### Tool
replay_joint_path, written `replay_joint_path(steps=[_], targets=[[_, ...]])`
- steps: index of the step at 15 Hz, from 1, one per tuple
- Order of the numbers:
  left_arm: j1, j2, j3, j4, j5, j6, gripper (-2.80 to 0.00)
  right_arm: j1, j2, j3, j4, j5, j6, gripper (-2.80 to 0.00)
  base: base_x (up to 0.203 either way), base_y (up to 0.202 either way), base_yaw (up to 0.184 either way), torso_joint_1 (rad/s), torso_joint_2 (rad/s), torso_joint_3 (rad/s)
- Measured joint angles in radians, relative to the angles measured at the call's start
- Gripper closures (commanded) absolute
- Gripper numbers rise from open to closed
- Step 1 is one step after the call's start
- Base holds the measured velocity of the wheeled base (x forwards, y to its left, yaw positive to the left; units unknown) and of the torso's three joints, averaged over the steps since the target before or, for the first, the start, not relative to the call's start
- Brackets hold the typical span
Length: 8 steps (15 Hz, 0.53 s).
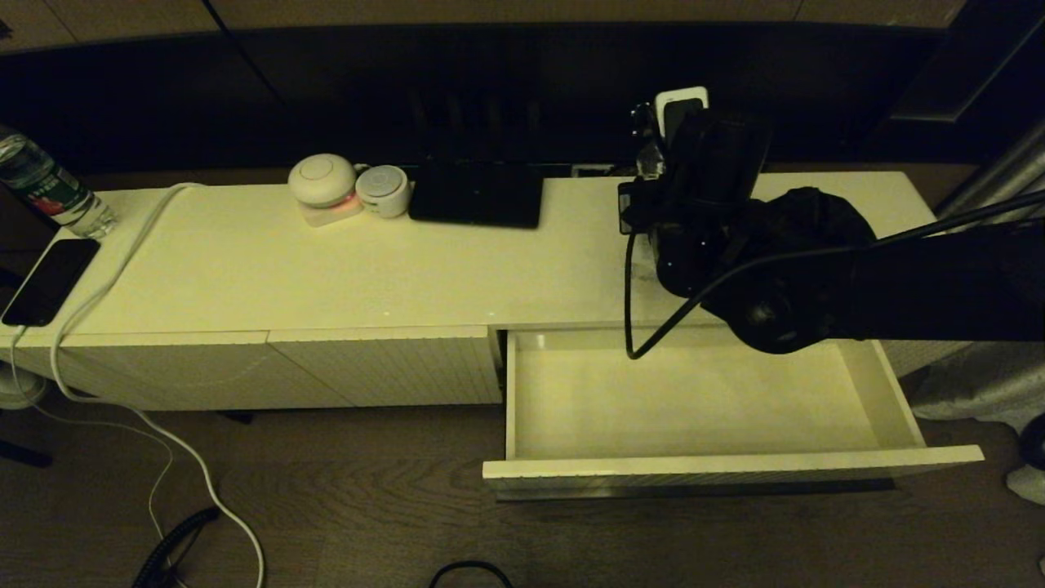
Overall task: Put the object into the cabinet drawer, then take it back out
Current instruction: Take the mineral water out of the drawer and put it on the table
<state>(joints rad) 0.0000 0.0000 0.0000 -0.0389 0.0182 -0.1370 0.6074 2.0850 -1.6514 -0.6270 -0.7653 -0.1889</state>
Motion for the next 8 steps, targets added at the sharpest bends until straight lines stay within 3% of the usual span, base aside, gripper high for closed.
replay_joint_path(steps=[4,8], targets=[[0.0,0.0,0.0,0.0,0.0,0.0,0.0,-0.035,0.093,-0.012,-0.254,-0.014,-0.056,0.0,0.0,0.0,0.0,0.0,0.0,0.0],[0.0,0.0,0.0,0.0,0.0,0.0,0.0,-0.075,0.164,-0.011,-0.618,0.007,-0.293,0.0,0.0,0.0,0.0,0.0,0.0,0.0]])
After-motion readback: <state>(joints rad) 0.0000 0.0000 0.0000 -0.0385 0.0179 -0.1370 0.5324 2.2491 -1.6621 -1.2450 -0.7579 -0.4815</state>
